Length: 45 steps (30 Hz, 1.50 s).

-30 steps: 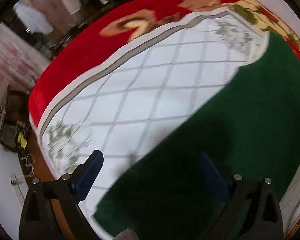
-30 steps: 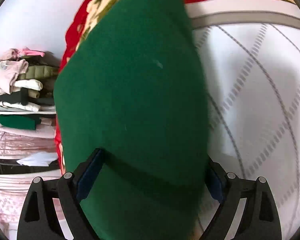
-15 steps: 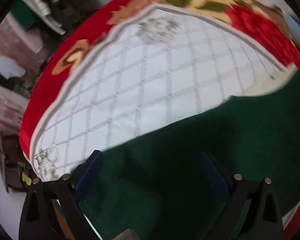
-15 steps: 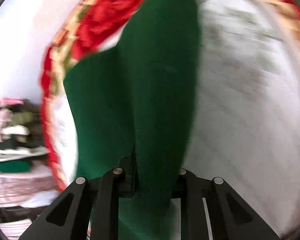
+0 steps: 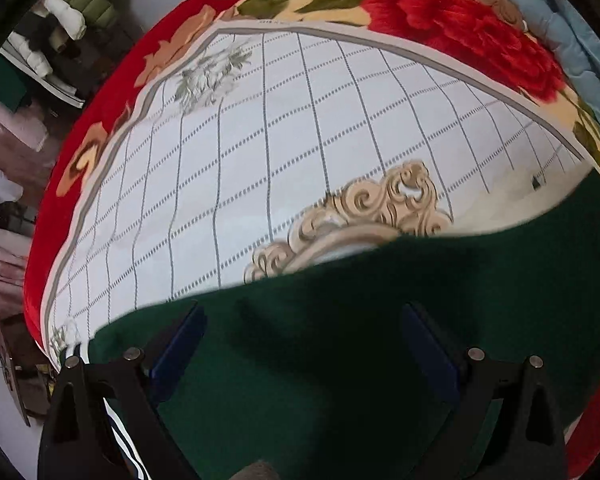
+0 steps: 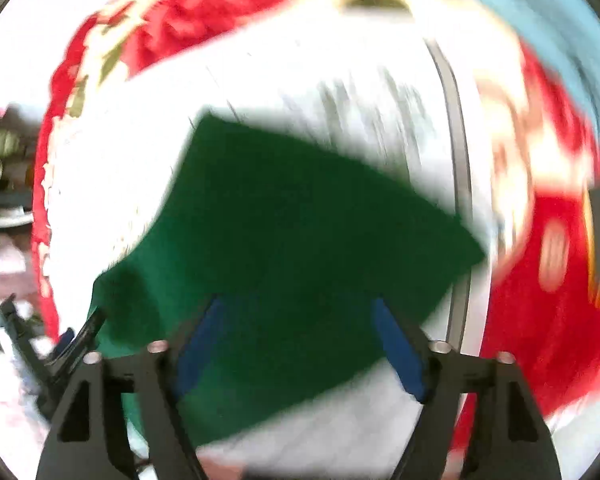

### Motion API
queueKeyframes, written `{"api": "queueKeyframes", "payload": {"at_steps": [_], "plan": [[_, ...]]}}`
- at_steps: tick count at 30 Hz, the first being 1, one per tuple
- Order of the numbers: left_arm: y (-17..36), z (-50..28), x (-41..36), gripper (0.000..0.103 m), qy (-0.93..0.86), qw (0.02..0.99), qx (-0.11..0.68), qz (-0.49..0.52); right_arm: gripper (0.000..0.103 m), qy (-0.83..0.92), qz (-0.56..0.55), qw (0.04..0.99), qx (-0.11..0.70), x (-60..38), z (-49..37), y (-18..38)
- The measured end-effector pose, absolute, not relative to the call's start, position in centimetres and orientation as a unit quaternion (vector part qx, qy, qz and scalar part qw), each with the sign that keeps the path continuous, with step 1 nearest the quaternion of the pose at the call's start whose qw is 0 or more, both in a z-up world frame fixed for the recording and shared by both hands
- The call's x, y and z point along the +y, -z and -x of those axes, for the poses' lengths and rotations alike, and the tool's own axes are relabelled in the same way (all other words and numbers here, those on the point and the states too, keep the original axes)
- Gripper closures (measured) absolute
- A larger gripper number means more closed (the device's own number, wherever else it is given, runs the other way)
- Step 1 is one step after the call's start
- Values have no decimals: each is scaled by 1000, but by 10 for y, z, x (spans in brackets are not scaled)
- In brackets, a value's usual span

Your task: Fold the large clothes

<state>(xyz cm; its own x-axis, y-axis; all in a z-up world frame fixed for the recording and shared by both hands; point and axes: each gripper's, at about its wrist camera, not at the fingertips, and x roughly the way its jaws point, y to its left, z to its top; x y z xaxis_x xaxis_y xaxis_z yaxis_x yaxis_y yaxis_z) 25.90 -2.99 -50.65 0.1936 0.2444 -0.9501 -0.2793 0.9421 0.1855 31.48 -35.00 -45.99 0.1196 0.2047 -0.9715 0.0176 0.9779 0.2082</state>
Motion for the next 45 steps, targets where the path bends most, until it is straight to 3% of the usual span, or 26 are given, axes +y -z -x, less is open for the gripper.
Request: {"api": "queueKeyframes", "payload": {"at_steps": [4, 5, 6, 7, 13, 18, 22, 25, 27, 29, 30, 35, 38, 45], "plan": [[505, -262, -20, 4, -191, 771, 607, 18, 24, -128, 19, 740, 660, -296, -396, 507], [506, -261, -16, 4, -197, 769, 608, 23, 48, -155, 17, 716, 681, -286, -408, 523], [508, -260, -14, 4, -200, 767, 609, 27, 80, -170, 6, 693, 701, -276, -416, 535], [509, -259, -11, 4, -203, 766, 610, 30, 97, -169, 3, 686, 708, -277, -420, 539], [515, -257, -10, 4, -205, 763, 612, 39, 97, -216, -48, 756, 616, -252, -416, 481], [524, -262, -17, 4, -204, 761, 616, 14, 97, -188, -4, 745, 640, -217, -437, 544], [525, -265, -17, 4, -203, 758, 620, 12, 92, -172, -22, 724, 668, -223, -449, 568], [516, -264, -17, 4, -200, 763, 615, 21, 88, -170, -81, 738, 648, -246, -442, 529], [510, -264, -19, 4, -197, 765, 612, 28, 68, -163, -110, 753, 628, -268, -427, 501], [508, -267, -24, 4, -193, 768, 610, 36, 22, -148, -141, 770, 604, -297, -401, 476], [510, -269, -27, 4, -190, 768, 611, 38, 15, -142, -154, 774, 598, -311, -387, 469], [545, -289, -40, 4, -195, 755, 625, 15, 13, -62, -189, 758, 621, -383, -322, 483], [584, -298, -27, 0, -195, 734, 650, 41, 13, -25, -251, 728, 638, -425, -294, 523], [584, -303, -19, 0, -180, 738, 648, 54, 11, -143, -439, 652, 602, -424, -307, 627]]}}
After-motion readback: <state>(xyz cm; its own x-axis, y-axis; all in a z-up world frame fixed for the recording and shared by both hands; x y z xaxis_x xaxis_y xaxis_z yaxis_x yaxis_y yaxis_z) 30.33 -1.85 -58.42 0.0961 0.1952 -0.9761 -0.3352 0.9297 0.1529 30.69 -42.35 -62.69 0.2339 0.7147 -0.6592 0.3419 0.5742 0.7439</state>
